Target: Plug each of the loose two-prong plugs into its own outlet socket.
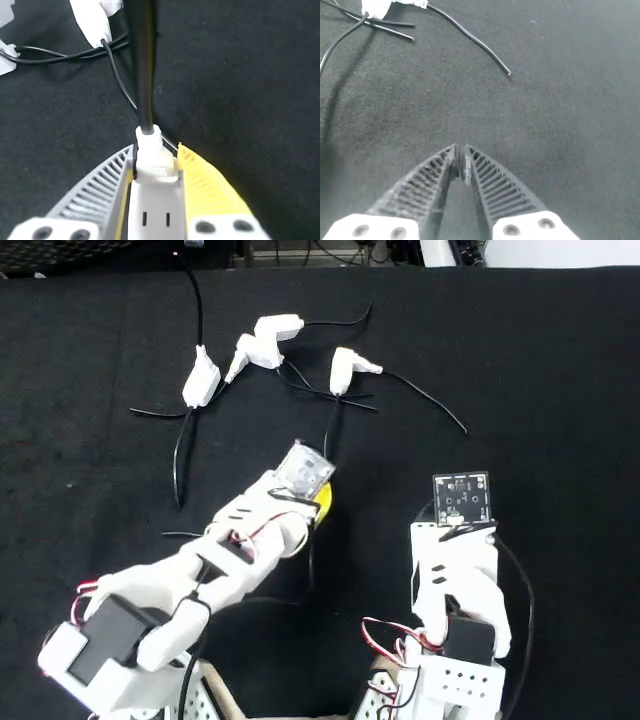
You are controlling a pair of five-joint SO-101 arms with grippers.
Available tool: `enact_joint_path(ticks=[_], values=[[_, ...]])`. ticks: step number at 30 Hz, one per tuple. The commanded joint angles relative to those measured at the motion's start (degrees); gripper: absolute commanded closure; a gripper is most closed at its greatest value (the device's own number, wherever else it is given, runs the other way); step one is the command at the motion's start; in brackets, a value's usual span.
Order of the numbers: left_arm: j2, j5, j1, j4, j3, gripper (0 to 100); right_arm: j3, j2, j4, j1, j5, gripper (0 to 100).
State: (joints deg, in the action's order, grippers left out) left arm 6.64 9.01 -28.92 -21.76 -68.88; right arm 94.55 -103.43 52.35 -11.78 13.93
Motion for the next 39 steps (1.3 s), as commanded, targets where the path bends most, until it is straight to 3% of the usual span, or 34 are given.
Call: enact_joint_path(ticks=[1,9,23,31,39], values=[[3.6,-0.1,0.0,-0.9,-2.9,97,0.1,-2.0,-1.1,0.9,0.2,98.5],[5.5,4.4,0.9,-1.2,-8.0,97,0.1,-2.0,-1.1,0.9,0.2,98.5],[6.0,3.9,3.5,-1.4,-9.5,96,0.2,-2.0,-1.1,0.9,0.2,98.5],[10.4,-2.2,5.1,-1.4,-13.3,61,0.2,-2.0,-1.1,0.9,0.2,98.4],[18.9,-2.9,6.9,-1.0,-14.5,64,0.2,-2.0,-1.1,0.9,0.2,98.4]])
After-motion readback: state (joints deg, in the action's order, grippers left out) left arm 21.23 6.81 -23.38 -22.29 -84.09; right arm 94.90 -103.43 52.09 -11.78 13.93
